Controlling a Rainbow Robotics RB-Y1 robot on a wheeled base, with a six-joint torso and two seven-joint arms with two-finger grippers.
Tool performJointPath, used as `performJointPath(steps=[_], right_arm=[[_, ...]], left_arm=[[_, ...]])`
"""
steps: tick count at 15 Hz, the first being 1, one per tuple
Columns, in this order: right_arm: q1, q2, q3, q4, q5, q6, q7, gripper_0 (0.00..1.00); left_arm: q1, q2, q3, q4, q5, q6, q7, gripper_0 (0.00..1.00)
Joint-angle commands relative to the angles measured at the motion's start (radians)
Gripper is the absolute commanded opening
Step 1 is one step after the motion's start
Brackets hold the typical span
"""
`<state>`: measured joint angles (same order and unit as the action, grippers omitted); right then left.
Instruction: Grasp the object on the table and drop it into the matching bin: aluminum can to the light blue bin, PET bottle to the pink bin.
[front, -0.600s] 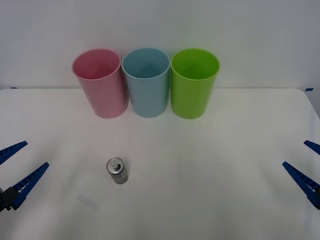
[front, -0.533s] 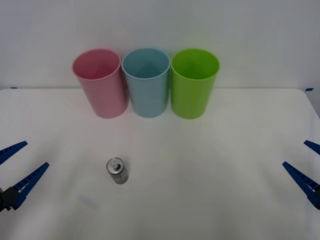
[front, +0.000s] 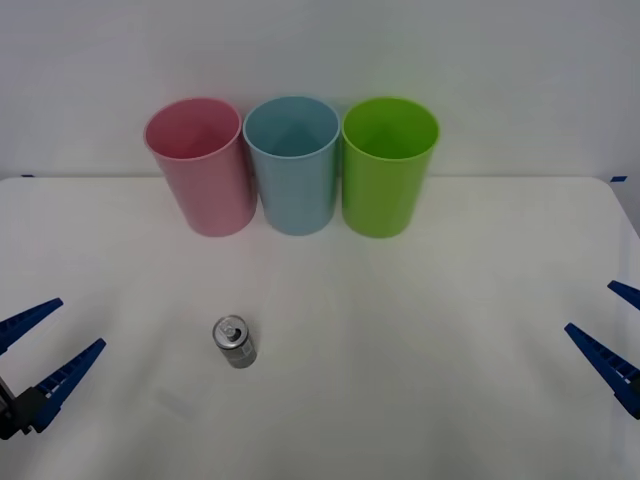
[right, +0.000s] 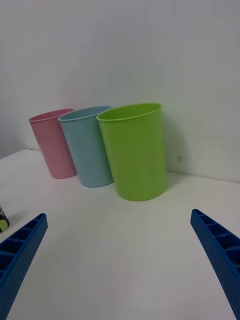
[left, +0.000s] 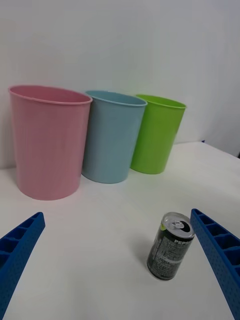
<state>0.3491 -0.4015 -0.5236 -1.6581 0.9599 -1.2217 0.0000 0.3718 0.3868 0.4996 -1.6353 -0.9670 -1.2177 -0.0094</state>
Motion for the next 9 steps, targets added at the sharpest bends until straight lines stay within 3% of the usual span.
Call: performJointPath(steps=[1, 7, 9], right_arm=[[0.000, 0.000, 0.000, 0.000, 0.000, 0.000, 0.000, 1.00], [0.000, 0.000, 0.000, 0.000, 0.000, 0.000, 0.000, 1.00], [0.000, 0.000, 0.000, 0.000, 0.000, 0.000, 0.000, 1.00]], left_arm=[[0.030, 0.023, 0.004, 0.002, 0.008, -0.017, -0.011, 1.00], [0.096, 0.032, -0.003, 0.000, 0.021, -0.052, -0.052, 1.00], [0.107, 0.032, -0.010, 0.012, 0.016, -0.054, -0.116, 1.00]])
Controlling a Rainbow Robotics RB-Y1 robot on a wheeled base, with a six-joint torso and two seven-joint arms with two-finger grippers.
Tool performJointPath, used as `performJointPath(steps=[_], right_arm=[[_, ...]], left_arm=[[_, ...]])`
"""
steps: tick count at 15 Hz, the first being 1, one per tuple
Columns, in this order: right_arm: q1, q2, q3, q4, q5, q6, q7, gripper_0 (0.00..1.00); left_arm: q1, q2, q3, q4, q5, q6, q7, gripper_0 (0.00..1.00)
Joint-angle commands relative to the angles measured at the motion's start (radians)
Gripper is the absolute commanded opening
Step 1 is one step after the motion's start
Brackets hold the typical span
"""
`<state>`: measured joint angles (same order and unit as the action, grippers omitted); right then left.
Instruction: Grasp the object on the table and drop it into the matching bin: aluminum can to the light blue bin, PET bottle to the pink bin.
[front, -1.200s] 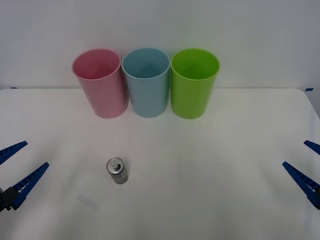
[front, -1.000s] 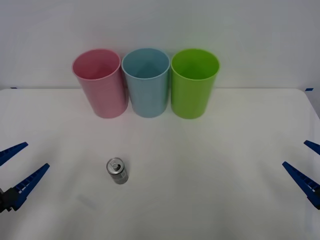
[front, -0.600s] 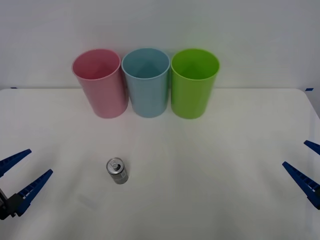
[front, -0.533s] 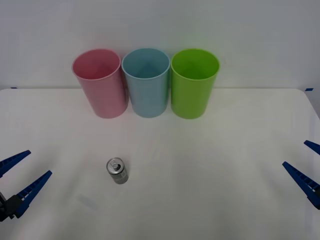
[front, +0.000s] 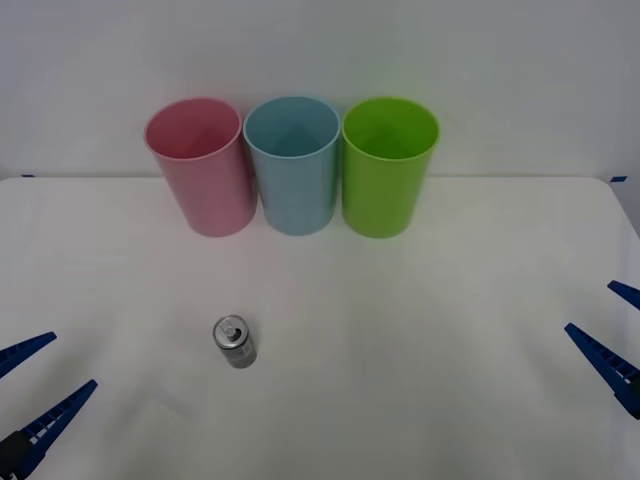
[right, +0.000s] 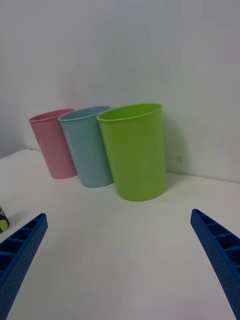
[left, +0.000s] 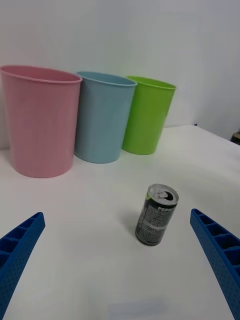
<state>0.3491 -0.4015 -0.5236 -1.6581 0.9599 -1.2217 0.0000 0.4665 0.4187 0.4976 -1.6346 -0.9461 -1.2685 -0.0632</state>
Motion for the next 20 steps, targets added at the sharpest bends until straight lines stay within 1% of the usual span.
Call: performJointPath(steps=[1, 4, 6, 10, 12, 16, 20], right_arm=[[0.000, 0.000, 0.000, 0.000, 0.000, 0.000, 0.000, 1.00], [0.000, 0.000, 0.000, 0.000, 0.000, 0.000, 0.000, 1.00], [0.000, 0.000, 0.000, 0.000, 0.000, 0.000, 0.000, 1.00], [0.000, 0.000, 0.000, 0.000, 0.000, 0.000, 0.000, 1.00], [0.000, 0.000, 0.000, 0.000, 0.000, 0.000, 0.000, 1.00], [0.000, 0.000, 0.000, 0.000, 0.000, 0.000, 0.000, 1.00], [0.000, 0.000, 0.000, 0.000, 0.000, 0.000, 0.000, 1.00]], left_arm=[[0.014, 0.000, -0.018, 0.030, -0.010, -0.003, -0.101, 1.00], [0.000, 0.000, -0.047, 0.105, -0.023, -0.012, -0.201, 1.00], [-0.009, 0.002, -0.080, 0.148, -0.026, -0.020, -0.213, 1.00], [-0.012, -0.001, -0.149, 0.164, -0.033, -0.005, -0.216, 1.00], [-0.029, -0.018, -0.168, 0.164, -0.039, 0.003, -0.216, 1.00], [-0.077, -0.089, -0.151, 0.165, -0.131, 0.005, -0.221, 1.00], [-0.127, -0.126, -0.151, 0.176, -0.204, 0.011, -0.230, 1.00]])
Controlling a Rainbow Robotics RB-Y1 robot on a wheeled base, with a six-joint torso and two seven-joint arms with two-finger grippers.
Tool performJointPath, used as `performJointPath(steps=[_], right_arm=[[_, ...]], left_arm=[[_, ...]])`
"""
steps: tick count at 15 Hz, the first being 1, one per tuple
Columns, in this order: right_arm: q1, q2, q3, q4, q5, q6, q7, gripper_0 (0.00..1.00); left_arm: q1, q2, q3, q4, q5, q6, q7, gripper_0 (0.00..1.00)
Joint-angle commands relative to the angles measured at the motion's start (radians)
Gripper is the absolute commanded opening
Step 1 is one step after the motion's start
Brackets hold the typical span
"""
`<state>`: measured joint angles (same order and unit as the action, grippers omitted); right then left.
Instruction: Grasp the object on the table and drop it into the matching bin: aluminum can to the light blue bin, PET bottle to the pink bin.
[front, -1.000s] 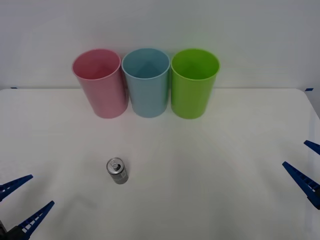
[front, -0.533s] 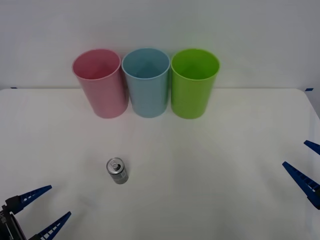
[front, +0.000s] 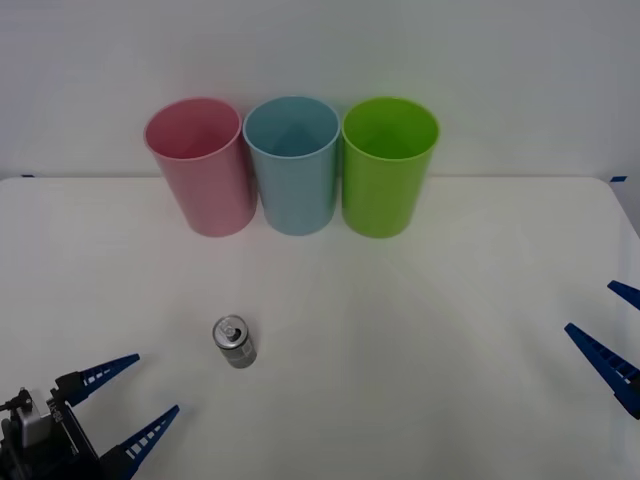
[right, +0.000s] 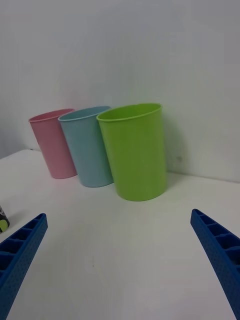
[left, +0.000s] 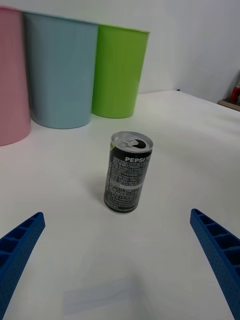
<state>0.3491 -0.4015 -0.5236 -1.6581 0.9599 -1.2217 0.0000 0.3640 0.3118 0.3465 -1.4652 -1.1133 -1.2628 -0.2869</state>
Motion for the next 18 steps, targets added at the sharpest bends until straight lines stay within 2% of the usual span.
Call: performJointPath(steps=[1, 4, 9, 13, 18], right_arm=[[0.000, 0.000, 0.000, 0.000, 0.000, 0.000, 0.000, 1.00], [0.000, 0.000, 0.000, 0.000, 0.000, 0.000, 0.000, 1.00], [0.000, 0.000, 0.000, 0.000, 0.000, 0.000, 0.000, 1.00], [0.000, 0.000, 0.000, 0.000, 0.000, 0.000, 0.000, 1.00], [0.000, 0.000, 0.000, 0.000, 0.000, 0.000, 0.000, 1.00]], left_arm=[[-0.037, -0.028, 0.000, 0.006, -0.059, 0.010, -0.008, 1.00], [-0.088, -0.053, -0.001, 0.045, -0.119, 0.017, -0.014, 1.00], [-0.197, -0.057, -0.044, 0.169, -0.146, 0.017, -0.025, 1.00], [-0.238, -0.074, -0.081, 0.203, -0.151, 0.026, -0.034, 1.00], [-0.284, -0.138, -0.055, 0.204, -0.241, 0.036, -0.060, 1.00]])
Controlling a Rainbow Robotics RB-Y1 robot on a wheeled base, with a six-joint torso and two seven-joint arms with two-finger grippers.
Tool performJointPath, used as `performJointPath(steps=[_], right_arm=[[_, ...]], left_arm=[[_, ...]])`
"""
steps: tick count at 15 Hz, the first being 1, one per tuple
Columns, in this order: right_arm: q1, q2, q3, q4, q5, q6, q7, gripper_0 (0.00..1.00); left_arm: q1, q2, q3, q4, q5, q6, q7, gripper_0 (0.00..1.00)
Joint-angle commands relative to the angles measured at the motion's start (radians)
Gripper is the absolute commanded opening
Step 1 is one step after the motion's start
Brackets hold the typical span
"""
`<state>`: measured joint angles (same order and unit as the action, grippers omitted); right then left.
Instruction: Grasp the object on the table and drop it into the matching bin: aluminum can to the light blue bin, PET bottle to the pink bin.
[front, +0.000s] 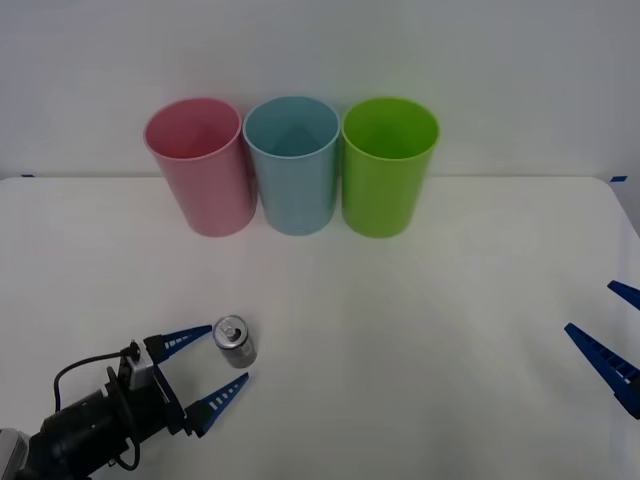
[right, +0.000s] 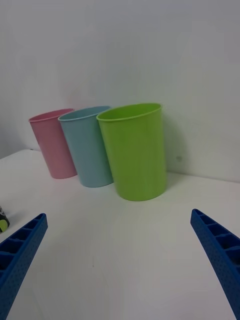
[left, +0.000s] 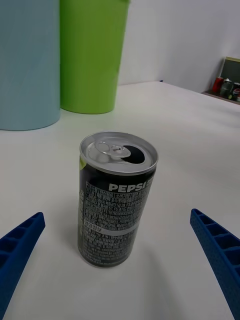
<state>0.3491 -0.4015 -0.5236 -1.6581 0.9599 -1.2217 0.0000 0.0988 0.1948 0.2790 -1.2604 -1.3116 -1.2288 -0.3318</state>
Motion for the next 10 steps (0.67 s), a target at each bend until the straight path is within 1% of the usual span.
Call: performJointPath(steps=[1, 3, 5, 7, 10], right_arm=[[0.000, 0.000, 0.000, 0.000, 0.000, 0.000, 0.000, 1.00], [0.000, 0.000, 0.000, 0.000, 0.000, 0.000, 0.000, 1.00], [0.000, 0.000, 0.000, 0.000, 0.000, 0.000, 0.000, 1.00], [0.000, 0.000, 0.000, 0.000, 0.000, 0.000, 0.000, 1.00], [0.000, 0.000, 0.000, 0.000, 0.000, 0.000, 0.000, 1.00]], left_arm=[[-0.028, -0.026, 0.019, 0.001, -0.063, 0.002, -0.032, 1.00], [-0.053, -0.029, 0.020, 0.019, -0.083, 0.012, -0.059, 1.00], [-0.097, -0.029, 0.019, 0.088, -0.083, 0.012, -0.112, 1.00], [-0.133, -0.029, 0.019, 0.145, -0.081, 0.011, -0.127, 1.00], [-0.136, -0.040, 0.003, 0.147, -0.084, 0.022, -0.130, 1.00]])
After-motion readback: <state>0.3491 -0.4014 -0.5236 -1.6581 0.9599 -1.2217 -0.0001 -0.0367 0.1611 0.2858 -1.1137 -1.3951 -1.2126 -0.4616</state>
